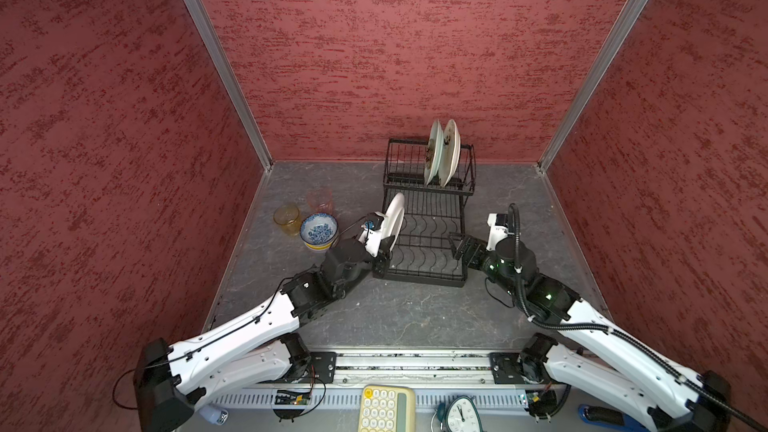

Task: Unload the mixed dishes from the dish rack
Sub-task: 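Pull the watermelon plate out of the rack toward the robot with left gripper, then tilt the plate down while the right gripper grasps its far rim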

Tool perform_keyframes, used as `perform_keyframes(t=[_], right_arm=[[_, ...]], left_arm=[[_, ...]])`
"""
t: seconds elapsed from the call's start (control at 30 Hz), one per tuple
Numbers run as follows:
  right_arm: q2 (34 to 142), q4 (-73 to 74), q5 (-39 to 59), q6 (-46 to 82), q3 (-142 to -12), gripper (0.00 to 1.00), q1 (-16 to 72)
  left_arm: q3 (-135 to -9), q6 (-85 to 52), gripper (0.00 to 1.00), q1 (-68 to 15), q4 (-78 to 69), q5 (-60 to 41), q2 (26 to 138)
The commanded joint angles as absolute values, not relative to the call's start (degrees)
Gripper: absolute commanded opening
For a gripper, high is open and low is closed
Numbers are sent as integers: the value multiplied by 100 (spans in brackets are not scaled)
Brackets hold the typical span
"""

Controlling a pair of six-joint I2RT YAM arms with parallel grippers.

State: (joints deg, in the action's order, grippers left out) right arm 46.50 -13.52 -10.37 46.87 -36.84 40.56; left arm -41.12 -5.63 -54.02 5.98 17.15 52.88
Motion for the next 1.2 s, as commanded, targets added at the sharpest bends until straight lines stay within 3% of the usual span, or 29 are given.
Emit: perform_keyframes(t=[0.0,1.17], right_arm=[[4691,-1626,-534,5125,-3945,99,3999],[5169,-1194,957,5725,-4417,99,3303]], left_arm=[[-4158,-197,0,-5611,-188,2018,5299],[-4236,2372,0,-7168,-2366,3331,7288]])
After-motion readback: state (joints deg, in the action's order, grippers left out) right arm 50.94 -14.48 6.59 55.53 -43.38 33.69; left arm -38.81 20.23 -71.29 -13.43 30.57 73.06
